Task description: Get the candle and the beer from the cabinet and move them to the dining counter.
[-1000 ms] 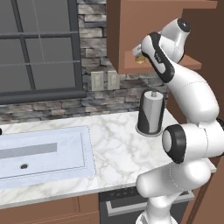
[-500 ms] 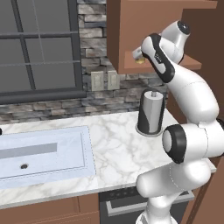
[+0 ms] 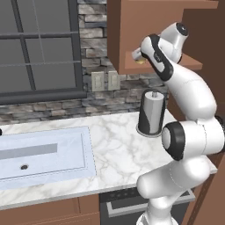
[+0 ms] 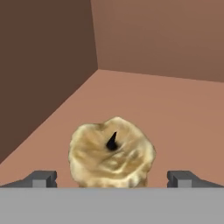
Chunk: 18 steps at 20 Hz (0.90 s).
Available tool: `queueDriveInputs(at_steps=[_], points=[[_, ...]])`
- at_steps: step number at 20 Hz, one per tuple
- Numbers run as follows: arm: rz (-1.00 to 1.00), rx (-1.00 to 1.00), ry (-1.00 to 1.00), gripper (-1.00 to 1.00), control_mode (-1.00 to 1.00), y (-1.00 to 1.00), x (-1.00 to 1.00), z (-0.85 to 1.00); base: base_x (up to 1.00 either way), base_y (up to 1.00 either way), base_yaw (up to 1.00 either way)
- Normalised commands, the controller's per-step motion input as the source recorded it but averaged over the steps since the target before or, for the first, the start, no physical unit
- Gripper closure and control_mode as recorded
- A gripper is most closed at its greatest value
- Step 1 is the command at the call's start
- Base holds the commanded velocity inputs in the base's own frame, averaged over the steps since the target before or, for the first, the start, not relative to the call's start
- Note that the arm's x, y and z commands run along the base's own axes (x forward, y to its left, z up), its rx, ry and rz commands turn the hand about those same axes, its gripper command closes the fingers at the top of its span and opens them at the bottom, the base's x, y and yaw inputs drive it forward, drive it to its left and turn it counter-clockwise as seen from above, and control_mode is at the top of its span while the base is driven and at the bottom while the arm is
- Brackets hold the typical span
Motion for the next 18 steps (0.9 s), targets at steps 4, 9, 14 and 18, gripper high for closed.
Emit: queueDriveInputs(at_steps=[4, 9, 14, 18], points=[[0.01, 0.00, 0.02, -1.00, -1.00, 0.00, 0.14, 0.00, 0.00, 0.00, 0.00], [0.01, 0.00, 0.03, -1.00, -1.00, 0.00, 0.08, 0.00, 0.00, 0.00, 0.00], [0.01, 0.00, 0.05, -1.00, -1.00, 0.00, 0.00, 0.00, 0.00, 0.00, 0.00], [0.00, 0.00, 0.00, -1.00, -1.00, 0.00, 0.00, 0.00, 0.00, 0.00, 0.00]])
